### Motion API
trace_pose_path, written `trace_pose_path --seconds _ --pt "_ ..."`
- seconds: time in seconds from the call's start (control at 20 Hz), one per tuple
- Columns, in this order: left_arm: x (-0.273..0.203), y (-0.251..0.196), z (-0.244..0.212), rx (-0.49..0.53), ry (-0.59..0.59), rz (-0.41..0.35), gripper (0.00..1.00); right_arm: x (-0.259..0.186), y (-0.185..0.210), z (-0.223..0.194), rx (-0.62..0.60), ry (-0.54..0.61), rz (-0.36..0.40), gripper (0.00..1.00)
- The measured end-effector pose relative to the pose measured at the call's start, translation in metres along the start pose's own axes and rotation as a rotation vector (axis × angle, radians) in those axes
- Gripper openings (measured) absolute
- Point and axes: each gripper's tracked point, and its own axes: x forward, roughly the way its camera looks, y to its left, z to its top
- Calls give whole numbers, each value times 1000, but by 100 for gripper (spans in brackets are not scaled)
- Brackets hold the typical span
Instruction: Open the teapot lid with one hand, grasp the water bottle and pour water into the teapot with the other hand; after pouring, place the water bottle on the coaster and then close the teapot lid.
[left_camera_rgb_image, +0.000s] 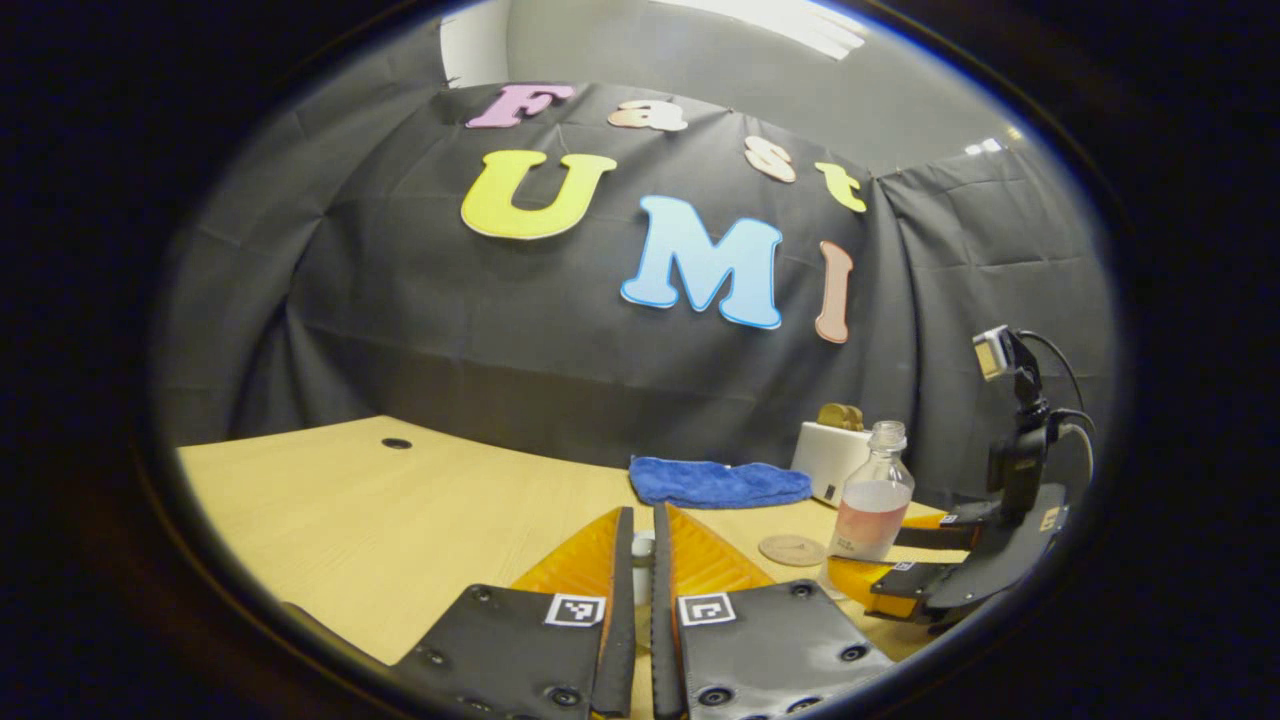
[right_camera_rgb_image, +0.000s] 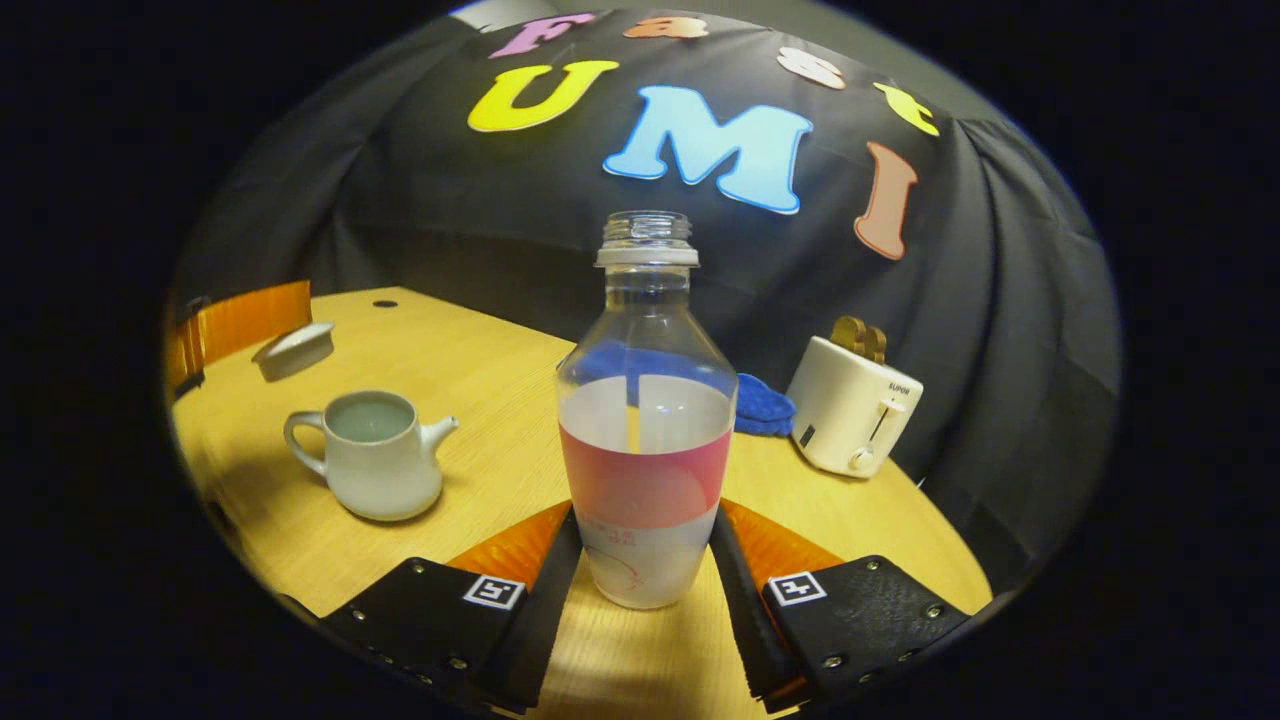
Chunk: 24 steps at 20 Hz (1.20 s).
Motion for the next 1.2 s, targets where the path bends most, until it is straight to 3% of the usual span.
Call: trace_pose_path --seconds 0.45,0.7,1.2 --pt "-9 18 -14 8 51 -4 14 6 -7 12 -377 24 -40 74" --pt "-10 21 -14 -17 51 -5 14 7 -16 30 -660 -17 -88 74" --pt "-11 25 -12 -24 46 2 13 11 -7 51 -1040 -107 -108 73"
